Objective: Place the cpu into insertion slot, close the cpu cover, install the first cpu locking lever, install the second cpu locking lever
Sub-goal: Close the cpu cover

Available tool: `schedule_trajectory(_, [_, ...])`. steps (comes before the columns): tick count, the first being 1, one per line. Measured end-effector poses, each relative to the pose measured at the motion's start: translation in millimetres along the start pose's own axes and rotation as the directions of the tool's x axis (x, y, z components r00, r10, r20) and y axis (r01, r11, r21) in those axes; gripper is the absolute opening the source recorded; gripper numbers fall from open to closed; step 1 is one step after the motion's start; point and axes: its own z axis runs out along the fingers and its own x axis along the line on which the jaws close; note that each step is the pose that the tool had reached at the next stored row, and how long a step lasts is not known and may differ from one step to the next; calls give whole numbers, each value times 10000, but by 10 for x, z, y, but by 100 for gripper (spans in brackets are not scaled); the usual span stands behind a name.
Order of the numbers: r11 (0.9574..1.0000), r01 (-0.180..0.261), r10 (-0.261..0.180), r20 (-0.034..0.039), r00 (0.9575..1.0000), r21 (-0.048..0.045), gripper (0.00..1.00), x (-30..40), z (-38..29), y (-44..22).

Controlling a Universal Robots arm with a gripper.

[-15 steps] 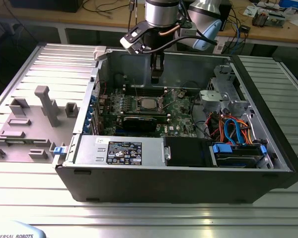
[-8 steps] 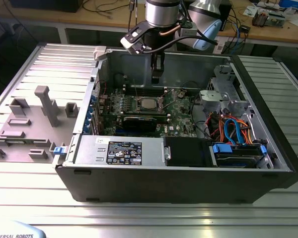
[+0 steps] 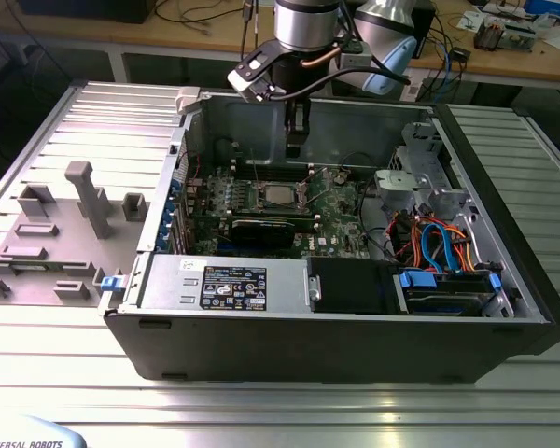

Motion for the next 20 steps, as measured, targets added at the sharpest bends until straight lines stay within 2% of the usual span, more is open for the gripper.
schedule_trajectory(20, [10000, 1, -1, 0, 10000, 0, 11, -1, 1, 58])
